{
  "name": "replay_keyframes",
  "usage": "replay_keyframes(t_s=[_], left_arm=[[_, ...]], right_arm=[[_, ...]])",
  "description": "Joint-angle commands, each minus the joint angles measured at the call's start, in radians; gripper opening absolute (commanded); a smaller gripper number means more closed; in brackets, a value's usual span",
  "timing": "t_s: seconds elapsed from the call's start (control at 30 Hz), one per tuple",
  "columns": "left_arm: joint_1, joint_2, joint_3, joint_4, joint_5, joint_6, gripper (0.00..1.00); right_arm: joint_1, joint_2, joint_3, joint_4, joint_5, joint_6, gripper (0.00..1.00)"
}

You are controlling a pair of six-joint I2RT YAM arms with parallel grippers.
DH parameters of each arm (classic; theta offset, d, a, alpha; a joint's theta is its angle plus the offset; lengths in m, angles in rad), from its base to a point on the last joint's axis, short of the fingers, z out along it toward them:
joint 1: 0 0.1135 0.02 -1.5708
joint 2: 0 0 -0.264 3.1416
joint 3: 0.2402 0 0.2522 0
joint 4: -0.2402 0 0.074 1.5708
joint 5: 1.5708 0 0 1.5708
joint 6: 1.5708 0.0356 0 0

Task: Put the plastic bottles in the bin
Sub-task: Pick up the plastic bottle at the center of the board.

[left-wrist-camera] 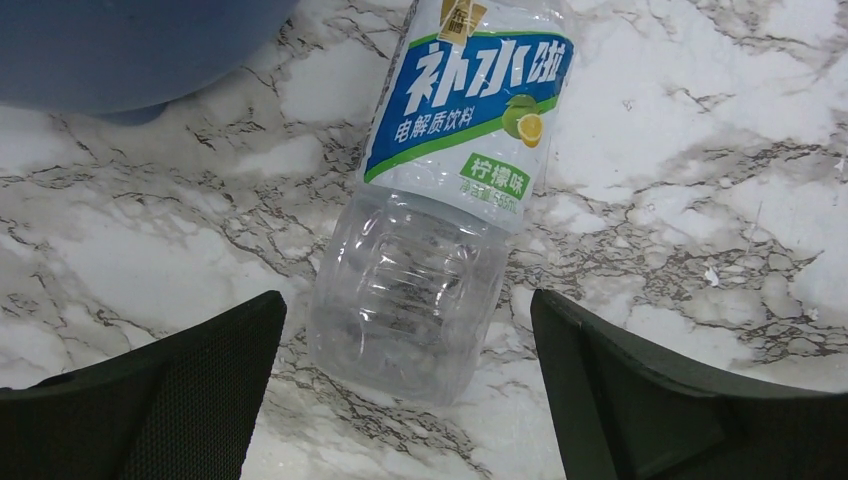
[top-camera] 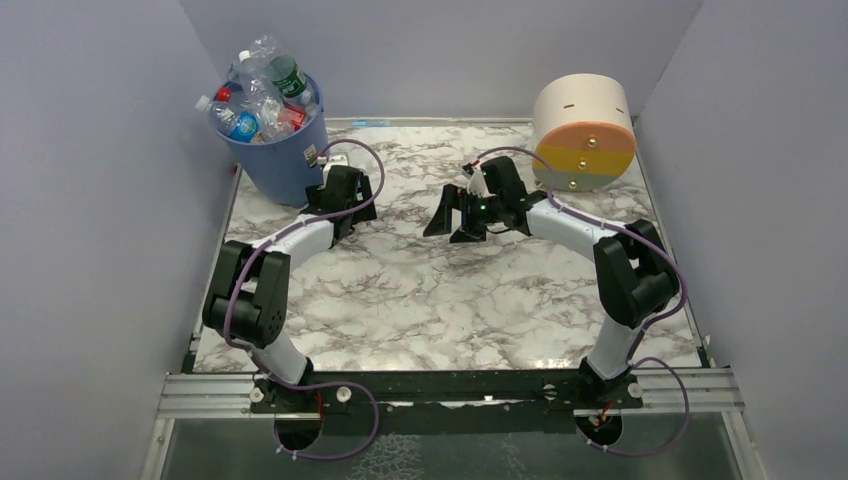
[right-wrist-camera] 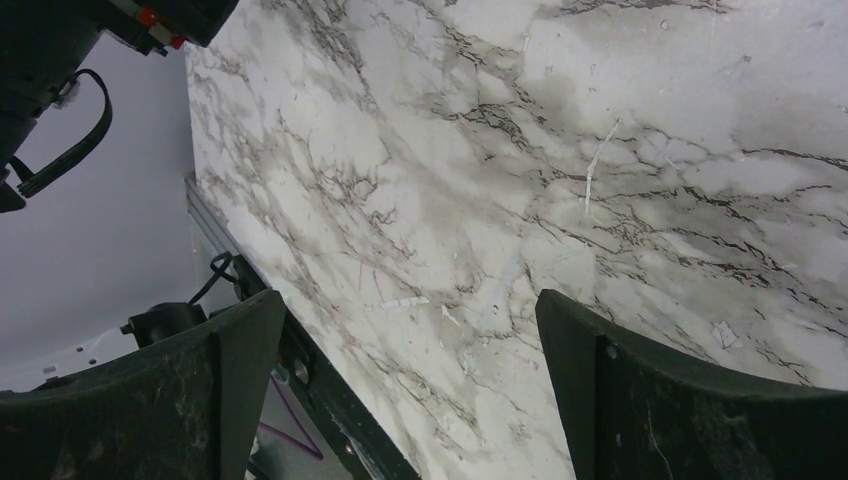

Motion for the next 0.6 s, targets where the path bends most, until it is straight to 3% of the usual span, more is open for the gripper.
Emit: replay_keyframes(t_s=[0.0,0.3,0.57], left_arm=[[0.002,0.044,0.028,0.048,-0.018,0.029,0.99],[0.002,0.097,0.016,0.097,-0.007,0.041,0.99],[0.0,0.086,0.004,0.106,0.015,0.023,0.86]], right_arm=[[-0.006,-0.043,0.0,0.027,-0.024,0.003,1.0],[-0.006,-0.04,0.017,0.014,-0.031,-0.008,1.0],[-0.006,-0.035,0.021,0.019,-0.037,-0.005,1.0]])
